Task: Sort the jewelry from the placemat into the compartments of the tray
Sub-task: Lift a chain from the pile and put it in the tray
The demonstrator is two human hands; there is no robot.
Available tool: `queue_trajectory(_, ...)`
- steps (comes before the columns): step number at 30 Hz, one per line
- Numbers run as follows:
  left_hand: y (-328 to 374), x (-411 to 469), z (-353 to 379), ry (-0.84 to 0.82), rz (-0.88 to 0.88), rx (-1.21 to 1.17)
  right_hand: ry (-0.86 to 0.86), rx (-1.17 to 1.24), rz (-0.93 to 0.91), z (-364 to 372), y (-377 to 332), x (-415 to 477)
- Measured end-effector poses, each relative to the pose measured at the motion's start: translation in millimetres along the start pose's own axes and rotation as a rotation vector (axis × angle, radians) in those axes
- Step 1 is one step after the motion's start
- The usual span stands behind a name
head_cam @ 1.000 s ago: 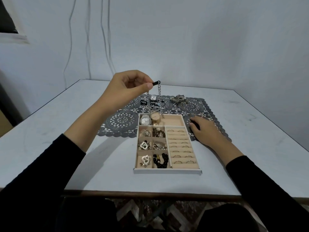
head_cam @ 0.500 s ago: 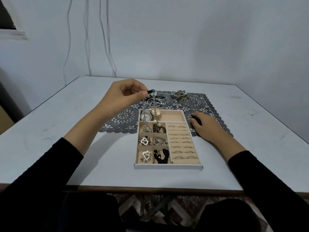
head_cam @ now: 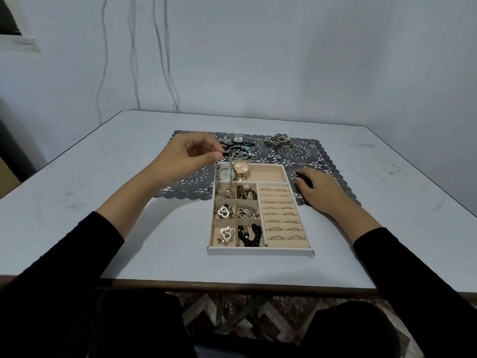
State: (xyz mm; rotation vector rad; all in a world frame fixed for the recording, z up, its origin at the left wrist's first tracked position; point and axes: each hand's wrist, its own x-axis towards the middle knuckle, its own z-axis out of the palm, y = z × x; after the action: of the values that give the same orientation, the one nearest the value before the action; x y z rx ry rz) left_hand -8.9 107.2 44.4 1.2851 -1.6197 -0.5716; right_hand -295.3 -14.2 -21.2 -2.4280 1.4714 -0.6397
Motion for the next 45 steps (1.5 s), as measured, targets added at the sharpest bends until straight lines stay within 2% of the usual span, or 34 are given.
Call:
queue_trajectory(4,-8,3,2,-0.069,-0.003,0.030,-0.003,0.004,0.001,-1,0,0)
queue_trajectory(10,-18,3,-6,-0.075,0.023,0.097,-0.006,0.001,-0.003,-1,0,-1)
queue_trajectory(17,-24,2,4,-0.191,0.250,0.343,-0.012,-0.006,0.003,-3,-2,-1)
queue_trajectory(21,-25,6,4,-0.289,0.274,0.390,-0.010,-0.002,0.009,-2,-2,-1)
queue_trajectory(29,-23,6,4,-0.351,0.303,0.469,-0.014,-0.001,0.011,-2,-1,0)
queue_trajectory(37,-26,7,-3,-0.351,0.263,0.520,-0.029,0.016,0.029,-5,-1,0)
queue_trajectory(45,-41,23,-3,-0.104,0.094,0.351,0.021,0.032,0.046,-16,0,15)
